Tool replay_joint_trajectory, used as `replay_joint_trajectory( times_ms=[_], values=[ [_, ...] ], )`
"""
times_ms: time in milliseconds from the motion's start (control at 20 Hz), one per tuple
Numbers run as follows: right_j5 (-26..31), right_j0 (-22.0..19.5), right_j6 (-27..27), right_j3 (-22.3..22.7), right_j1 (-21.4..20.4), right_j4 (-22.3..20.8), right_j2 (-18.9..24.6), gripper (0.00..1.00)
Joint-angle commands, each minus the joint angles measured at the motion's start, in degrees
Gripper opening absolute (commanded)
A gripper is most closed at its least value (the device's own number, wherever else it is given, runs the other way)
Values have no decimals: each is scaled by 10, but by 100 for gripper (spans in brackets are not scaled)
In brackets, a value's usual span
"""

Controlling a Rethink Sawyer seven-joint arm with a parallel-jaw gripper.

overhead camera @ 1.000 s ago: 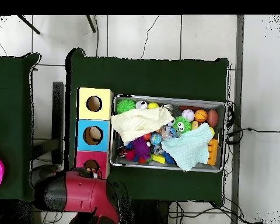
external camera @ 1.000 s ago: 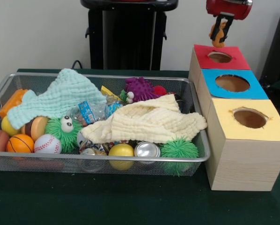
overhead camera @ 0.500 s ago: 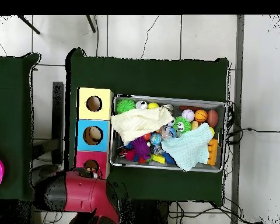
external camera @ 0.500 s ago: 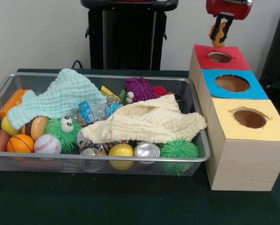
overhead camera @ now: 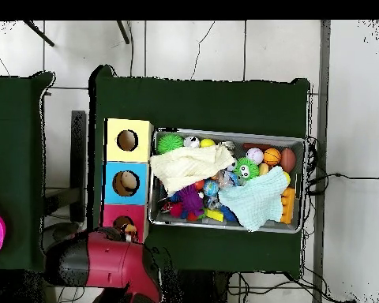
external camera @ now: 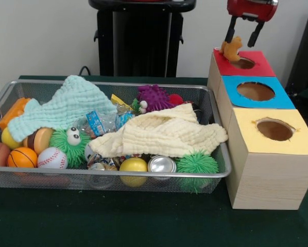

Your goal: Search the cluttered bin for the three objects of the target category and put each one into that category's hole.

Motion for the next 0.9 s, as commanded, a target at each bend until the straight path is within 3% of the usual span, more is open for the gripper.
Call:
replay_joint_trajectory(
  times_ms=[50,900],
  values=[
    [-23,1,165,-10,16,27,11,100],
    [-30,4,163,2,12,39,13,100]
  ],
)
